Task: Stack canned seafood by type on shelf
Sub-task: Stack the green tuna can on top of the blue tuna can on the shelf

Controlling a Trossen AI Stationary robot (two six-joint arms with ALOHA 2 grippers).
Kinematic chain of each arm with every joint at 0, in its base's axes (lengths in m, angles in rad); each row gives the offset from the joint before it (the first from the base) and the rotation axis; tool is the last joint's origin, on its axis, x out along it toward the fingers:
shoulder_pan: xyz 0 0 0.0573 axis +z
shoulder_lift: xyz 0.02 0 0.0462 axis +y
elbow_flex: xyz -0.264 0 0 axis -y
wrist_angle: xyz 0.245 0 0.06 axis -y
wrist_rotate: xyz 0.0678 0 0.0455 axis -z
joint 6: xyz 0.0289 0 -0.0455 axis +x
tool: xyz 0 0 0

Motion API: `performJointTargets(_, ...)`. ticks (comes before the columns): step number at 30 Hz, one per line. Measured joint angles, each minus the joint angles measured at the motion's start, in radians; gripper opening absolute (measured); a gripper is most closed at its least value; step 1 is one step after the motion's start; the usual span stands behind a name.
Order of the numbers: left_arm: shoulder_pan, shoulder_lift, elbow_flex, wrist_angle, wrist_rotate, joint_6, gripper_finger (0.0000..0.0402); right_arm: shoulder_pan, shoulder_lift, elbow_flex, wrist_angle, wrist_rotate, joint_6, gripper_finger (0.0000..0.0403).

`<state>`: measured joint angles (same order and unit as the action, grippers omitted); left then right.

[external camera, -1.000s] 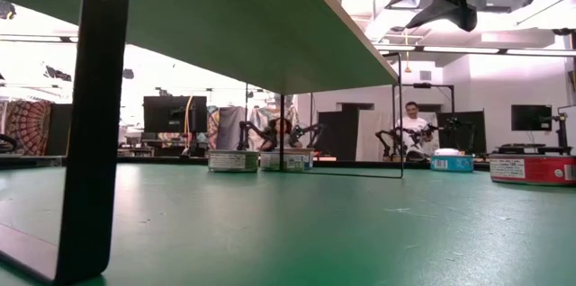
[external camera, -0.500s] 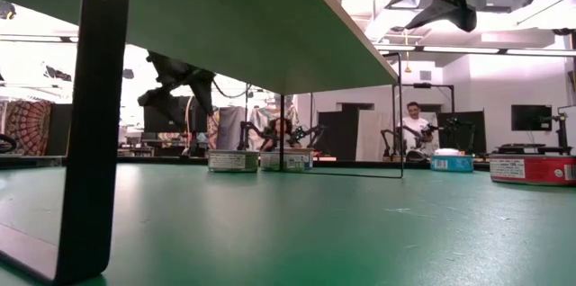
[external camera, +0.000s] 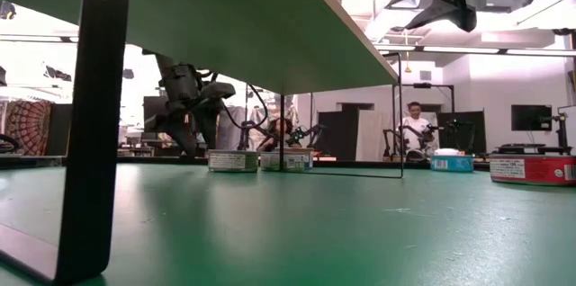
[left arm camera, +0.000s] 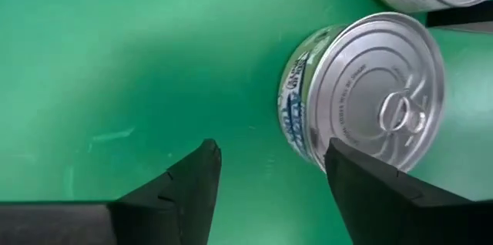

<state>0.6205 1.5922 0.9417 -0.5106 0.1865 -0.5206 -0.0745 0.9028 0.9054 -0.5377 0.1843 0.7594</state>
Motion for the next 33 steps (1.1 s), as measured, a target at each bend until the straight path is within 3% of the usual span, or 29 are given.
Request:
performJointTargets(3, -0.002, -0.001, 0.000, 0.006, -0.037, -0.002, 0.0210, 0.001, 0.000, 0.000, 0.000, 0.000, 0.000, 0.0285)
performJointTargets(13, -0.020, 0.011, 0.002, 0.032, 0.006, -0.026, 0.0157, 0.001, 0.000, 0.000, 0.000, 0.000, -0.006, 0.0285)
performJointTargets(28, 0.007, 0.002, -0.051, -0.163, -0.136, 0.090, 0.0054, 0.003, 0.000, 0.000, 0.001, 0.000, -0.008, 0.0285)
performJointTargets(33, 0.035, -0.077, -0.050, -0.267, -0.169, 0.175, 0.0034, 0.003, 0.000, 0.000, 0.000, -0.002, -0.007, 0.0285)
